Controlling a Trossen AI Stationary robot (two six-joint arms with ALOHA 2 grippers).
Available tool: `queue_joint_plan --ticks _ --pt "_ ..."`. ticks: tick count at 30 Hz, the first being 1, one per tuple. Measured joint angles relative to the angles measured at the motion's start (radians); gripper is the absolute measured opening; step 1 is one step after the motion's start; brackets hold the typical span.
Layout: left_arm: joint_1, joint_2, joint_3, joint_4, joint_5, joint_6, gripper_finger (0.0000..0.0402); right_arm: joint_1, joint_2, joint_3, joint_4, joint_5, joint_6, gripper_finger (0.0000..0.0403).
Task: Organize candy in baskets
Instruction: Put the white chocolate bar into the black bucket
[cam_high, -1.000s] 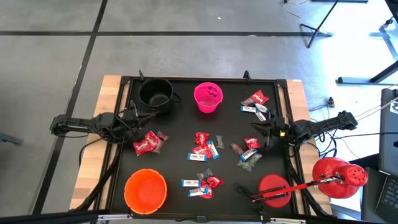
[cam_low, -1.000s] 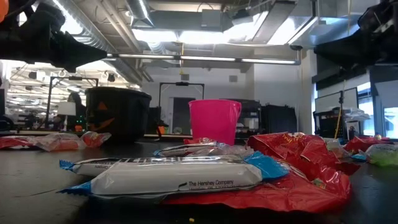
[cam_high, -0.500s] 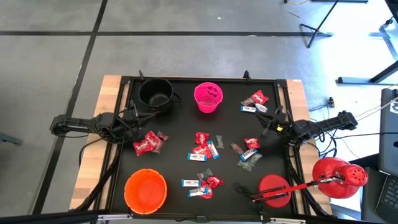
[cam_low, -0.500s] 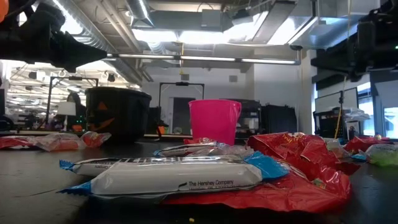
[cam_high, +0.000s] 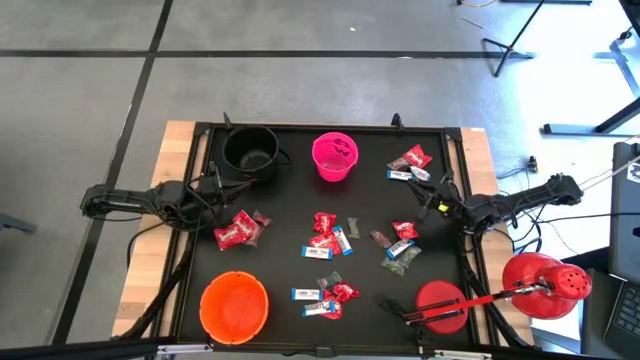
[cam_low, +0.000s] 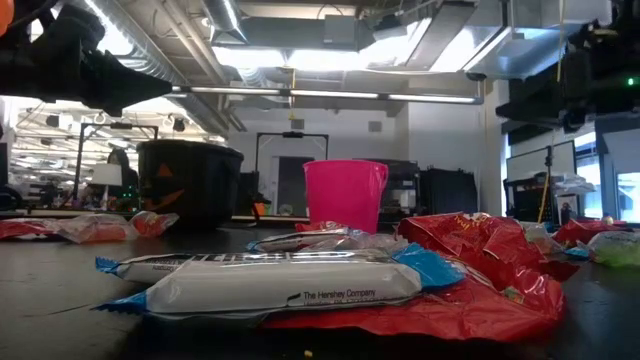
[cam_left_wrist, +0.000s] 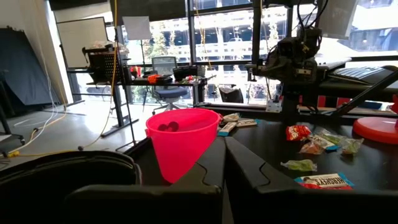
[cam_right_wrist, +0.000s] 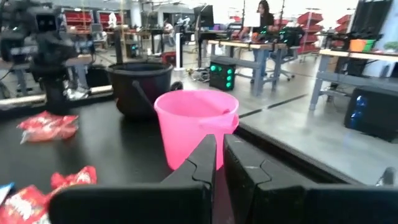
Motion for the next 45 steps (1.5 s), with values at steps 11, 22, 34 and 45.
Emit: queue_joint_plan --ticks 11,22,34,45 --pt "0.000 0.000 0.000 0.000 0.000 0.000 0.0002 0.000 0.148 0.126 -0.271 0.062 0.177 0.0028" --pt "0.000 0.000 0.000 0.000 0.000 0.000 0.0002 -0.024 0.292 0.169 -0.449 0.093 0.389 0.0042" --pt "0.000 0.000 0.000 0.000 0.000 0.000 0.0002 -0.319 0.363 0.170 -0.627 -0.091 0.674 0.0189" --pt "0.000 0.000 0.000 0.000 0.000 0.000 0.0002 -0.638 0.363 0.170 -0.636 -0.325 0.669 0.0200"
